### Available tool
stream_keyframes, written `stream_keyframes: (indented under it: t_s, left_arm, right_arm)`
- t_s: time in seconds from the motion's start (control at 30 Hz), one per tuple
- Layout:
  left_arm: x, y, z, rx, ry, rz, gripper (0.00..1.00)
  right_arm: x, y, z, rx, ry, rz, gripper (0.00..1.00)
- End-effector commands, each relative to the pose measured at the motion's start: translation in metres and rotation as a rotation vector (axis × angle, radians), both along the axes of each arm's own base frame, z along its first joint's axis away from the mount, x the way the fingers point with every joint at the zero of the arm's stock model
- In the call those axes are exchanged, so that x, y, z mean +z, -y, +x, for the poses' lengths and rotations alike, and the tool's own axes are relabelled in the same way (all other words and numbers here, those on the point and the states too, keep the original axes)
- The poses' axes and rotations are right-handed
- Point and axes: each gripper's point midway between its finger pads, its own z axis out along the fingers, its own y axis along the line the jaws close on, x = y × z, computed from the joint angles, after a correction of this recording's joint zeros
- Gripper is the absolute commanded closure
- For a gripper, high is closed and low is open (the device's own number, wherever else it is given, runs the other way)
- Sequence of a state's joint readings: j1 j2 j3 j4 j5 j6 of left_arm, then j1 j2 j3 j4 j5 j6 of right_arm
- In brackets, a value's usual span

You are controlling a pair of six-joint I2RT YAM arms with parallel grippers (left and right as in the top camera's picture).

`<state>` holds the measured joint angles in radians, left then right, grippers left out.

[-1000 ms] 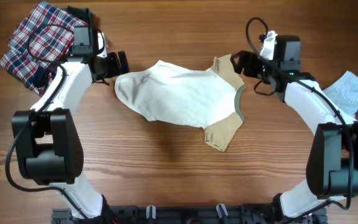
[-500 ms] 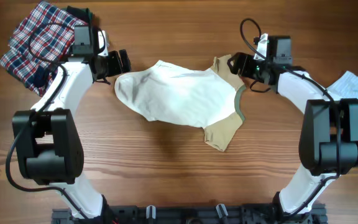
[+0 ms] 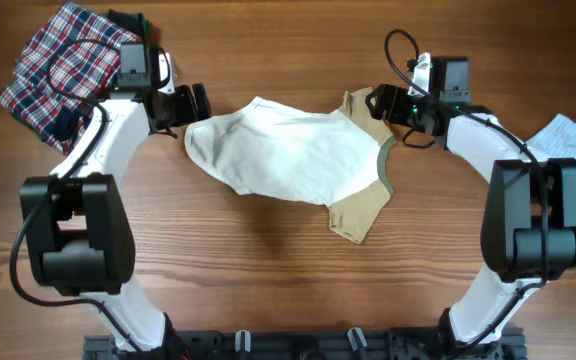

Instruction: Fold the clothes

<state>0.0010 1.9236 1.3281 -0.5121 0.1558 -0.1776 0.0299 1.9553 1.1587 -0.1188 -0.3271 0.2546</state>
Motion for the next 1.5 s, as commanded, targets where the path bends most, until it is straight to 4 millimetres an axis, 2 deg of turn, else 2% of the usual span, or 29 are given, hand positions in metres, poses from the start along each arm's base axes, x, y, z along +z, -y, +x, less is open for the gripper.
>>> stream_keyframes:
  t_s: [0.0, 0.67, 1.27, 1.47]
  left_arm:
    - [-0.019, 0.004, -0.003, -0.024, -0.041, -0.007, 0.00]
    - [-0.024, 0.004, -0.007, -0.025, -0.061, -0.007, 0.00]
    - [-0.024, 0.004, -0.007, -0.025, -0.061, -0.007, 0.00]
    - [-0.024, 0.004, -0.007, -0.025, -0.061, -0.007, 0.00]
  right_arm:
    - [0.008, -0.001, 0.007, 0.018, 0.033, -0.025, 0.08]
    - [0.007, -0.001, 0.007, 0.011, 0.028, -0.019, 0.07]
    - [0.009, -0.020, 0.007, 0.057, 0.044, -0.003, 0.07]
    - [0.000, -0.014, 0.003, 0.038, 0.014, -0.029, 0.07]
